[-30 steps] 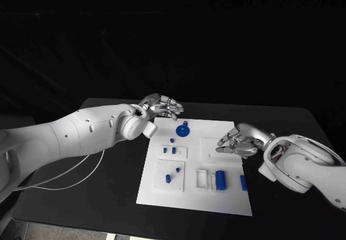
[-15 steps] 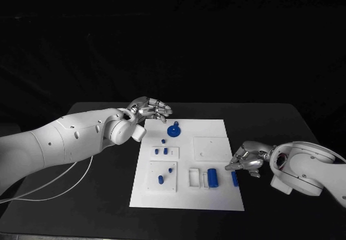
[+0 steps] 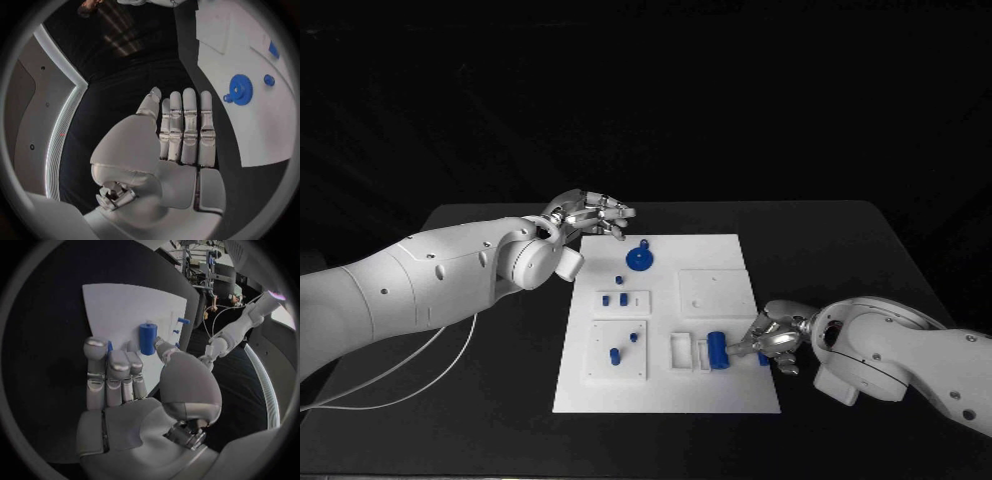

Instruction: Assemble the parts on the task board

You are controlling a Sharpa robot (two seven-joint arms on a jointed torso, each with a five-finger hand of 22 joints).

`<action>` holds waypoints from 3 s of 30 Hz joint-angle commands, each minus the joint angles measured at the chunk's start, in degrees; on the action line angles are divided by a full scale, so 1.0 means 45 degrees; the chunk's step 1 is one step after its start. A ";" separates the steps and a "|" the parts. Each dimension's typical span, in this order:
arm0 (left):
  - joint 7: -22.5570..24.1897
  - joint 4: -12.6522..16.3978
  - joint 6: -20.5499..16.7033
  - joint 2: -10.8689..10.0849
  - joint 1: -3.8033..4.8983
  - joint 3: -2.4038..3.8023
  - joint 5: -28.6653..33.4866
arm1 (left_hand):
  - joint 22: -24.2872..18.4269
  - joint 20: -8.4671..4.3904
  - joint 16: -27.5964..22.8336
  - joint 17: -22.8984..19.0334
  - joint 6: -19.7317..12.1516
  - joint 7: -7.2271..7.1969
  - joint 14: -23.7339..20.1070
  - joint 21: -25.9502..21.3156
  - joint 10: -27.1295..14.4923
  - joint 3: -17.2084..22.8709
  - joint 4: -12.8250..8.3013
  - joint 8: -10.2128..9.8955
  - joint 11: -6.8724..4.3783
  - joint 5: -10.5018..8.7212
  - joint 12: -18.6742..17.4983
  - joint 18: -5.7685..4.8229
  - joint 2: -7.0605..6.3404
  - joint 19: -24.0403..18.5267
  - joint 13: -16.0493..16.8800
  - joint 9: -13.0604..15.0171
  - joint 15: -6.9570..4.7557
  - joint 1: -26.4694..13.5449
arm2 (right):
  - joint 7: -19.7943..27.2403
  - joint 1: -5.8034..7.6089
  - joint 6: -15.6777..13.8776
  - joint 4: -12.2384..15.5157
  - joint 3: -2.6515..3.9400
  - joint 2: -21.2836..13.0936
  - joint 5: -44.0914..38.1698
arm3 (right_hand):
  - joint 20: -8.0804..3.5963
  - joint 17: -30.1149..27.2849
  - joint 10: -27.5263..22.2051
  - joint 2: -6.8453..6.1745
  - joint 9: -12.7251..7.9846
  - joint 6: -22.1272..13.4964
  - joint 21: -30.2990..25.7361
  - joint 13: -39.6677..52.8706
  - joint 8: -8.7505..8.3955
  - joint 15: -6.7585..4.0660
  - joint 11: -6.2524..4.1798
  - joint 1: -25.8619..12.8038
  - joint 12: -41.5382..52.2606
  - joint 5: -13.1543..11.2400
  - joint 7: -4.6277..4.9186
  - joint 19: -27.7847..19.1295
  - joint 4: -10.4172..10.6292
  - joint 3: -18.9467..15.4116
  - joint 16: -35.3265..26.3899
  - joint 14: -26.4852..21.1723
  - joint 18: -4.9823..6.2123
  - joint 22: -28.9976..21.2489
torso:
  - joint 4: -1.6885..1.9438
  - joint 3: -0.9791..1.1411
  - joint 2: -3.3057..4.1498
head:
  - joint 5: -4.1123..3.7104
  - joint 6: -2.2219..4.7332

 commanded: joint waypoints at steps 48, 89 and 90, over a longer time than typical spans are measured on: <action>0.0063 0.0094 0.0069 0.0107 0.0000 0.0005 0.0200 | -0.0428 -0.0004 0.0098 -0.0047 -0.0046 0.0037 -0.0122 0.0054 -0.0060 -0.0268 0.0078 -0.0154 0.0014 0.0041 0.0086 -0.0187 0.0025 0.0157 -0.0013 -0.0058 0.0018 0.0069 | -0.1734 -0.0023 -0.2341 -0.0075 -0.0785 0.1189 -0.0197 | 0.0031 0.0450 0.0453 0.0603 -0.0894 0.0516 0.0590 0.0864 -0.0011 -0.0060 -0.0108 0.0261 0.0160 0.0385 -0.0135 0.0695 -0.1380 0.0566 0.0314 0.0123 -0.0056 0.0962 | -0.0026 0.0006 0.0013 | 0.0344 -0.0109; -0.0095 0.0042 0.0314 0.0200 0.0000 -0.0005 0.0188 | -0.0580 0.0004 0.0114 -0.0073 -0.0002 0.0032 -0.0153 0.0068 -0.0088 -0.0313 0.0051 -0.0207 0.0019 0.0075 0.0087 -0.0187 0.0017 0.0163 -0.0024 -0.0088 0.0027 0.0099 | -0.1791 0.0516 -0.2006 0.0702 -0.0762 0.1718 0.0918 | -0.0054 0.0350 0.0434 0.0364 -0.1243 0.1096 0.0536 0.0691 -0.0013 -0.0136 -0.0209 0.0145 -0.0116 0.1013 -0.0288 0.0675 -0.0509 -0.0189 0.0244 0.0104 -0.0135 0.0952 | -0.0009 -0.0010 0.0024 | 0.0587 -0.0108; -0.0099 0.0041 0.0321 0.0201 0.0000 -0.0005 0.0187 | -0.0587 0.0005 0.0113 -0.0075 0.0002 0.0034 -0.0160 0.0069 -0.0091 -0.0317 0.0055 -0.0209 0.0022 0.0073 0.0086 -0.0187 0.0017 0.0164 -0.0025 -0.0089 0.0029 0.0092 | -0.1800 0.0517 -0.1975 0.0692 -0.0765 0.1754 0.0900 | -0.0053 0.0344 0.0430 0.0366 -0.1244 0.1090 0.0536 0.0686 -0.0014 -0.0136 -0.0205 0.0136 -0.0123 0.0992 -0.0285 0.0676 -0.0488 -0.0202 0.0236 0.0102 -0.0135 0.0952 | -0.0009 -0.0011 0.0021 | 0.0593 -0.0113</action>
